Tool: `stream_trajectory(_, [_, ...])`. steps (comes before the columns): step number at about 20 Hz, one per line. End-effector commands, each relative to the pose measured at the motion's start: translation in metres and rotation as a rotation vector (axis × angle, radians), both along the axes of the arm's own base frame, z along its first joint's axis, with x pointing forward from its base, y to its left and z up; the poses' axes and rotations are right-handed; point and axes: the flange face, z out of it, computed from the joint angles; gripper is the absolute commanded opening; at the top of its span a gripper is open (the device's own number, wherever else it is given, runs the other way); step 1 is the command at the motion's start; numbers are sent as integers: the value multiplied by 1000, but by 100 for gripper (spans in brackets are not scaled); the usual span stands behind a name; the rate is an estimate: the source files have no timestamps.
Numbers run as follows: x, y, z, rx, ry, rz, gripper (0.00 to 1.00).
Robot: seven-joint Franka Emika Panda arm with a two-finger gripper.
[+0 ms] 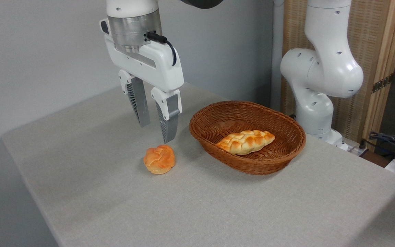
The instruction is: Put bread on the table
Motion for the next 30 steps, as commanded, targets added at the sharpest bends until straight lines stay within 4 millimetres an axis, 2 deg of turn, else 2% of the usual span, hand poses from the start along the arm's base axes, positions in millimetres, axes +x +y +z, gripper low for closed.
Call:
stream_trajectory(1, [0,0,3,-18,17,-6,100])
stream_trajectory(8, [-2,-2,-2,-17,50,-10,100])
stream_trajectory(14, [-12,-19,-12,-14,114,-77,100])
stream_trajectory(18, [-33,-21,-23,-15,199,-182,100])
stream_trajectory(21, [-60,-22,-35,-15,220,-256,100])
stream_trajectory(23, [-80,-20,-45,-17,245,-317,100])
stream_trajectory(30, [-129,-9,-87,-41,311,-473,100])
